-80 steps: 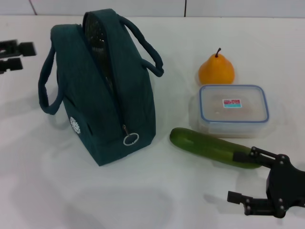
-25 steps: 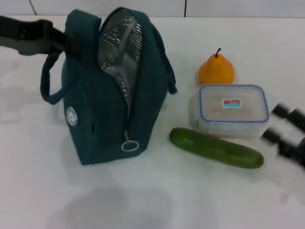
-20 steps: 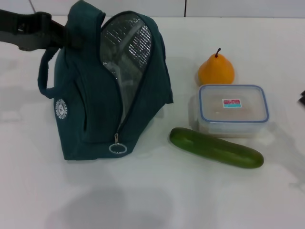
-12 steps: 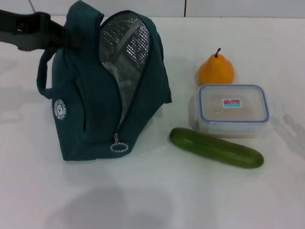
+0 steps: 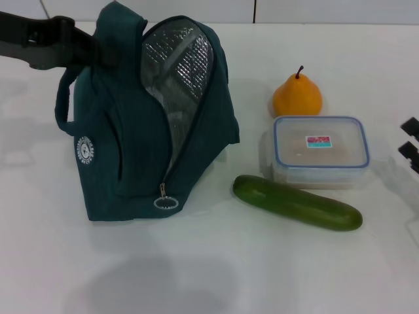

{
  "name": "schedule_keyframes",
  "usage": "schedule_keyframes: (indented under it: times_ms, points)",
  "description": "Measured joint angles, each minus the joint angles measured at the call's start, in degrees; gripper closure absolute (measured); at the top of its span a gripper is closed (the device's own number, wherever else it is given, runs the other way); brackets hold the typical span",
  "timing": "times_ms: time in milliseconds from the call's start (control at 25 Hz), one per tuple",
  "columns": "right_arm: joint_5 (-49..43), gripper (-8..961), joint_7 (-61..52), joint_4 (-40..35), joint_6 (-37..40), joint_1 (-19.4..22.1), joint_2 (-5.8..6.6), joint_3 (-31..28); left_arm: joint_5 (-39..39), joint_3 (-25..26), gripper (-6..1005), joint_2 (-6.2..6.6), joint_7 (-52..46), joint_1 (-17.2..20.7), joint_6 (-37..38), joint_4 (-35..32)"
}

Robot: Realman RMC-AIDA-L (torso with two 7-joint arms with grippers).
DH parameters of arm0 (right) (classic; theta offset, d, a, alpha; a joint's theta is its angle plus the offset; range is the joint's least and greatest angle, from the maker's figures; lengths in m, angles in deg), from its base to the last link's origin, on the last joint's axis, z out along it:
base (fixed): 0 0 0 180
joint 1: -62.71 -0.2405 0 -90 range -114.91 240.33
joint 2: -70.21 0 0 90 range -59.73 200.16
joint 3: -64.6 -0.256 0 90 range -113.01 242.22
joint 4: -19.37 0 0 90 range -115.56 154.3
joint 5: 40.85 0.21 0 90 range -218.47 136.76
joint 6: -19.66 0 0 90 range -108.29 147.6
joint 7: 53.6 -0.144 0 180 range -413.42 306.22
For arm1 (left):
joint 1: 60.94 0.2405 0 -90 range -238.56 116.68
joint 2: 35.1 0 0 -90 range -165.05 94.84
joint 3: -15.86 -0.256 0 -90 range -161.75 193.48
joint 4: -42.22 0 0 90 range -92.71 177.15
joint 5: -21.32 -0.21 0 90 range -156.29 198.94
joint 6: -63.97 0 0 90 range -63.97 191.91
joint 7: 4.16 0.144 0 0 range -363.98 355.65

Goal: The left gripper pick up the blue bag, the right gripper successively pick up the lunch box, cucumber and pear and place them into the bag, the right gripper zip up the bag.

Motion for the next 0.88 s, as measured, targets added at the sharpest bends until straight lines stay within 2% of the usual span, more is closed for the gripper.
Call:
schedule_keyframes:
  times_ms: [480, 880]
  points:
    - [-0.7, 97, -4.7, 0.0, -6.1, -4.5, -0.34, 3.8, 0.4, -1.4, 958, -0.09, -0.1, -0.3, 0.0, -1.2]
    - [-0.7, 97, -5.7, 0.0, -6.3, -6.7, -0.33, 5.5, 0.6, -2.0, 958, -0.17, -0.4, -0.4, 0.0, -2.1]
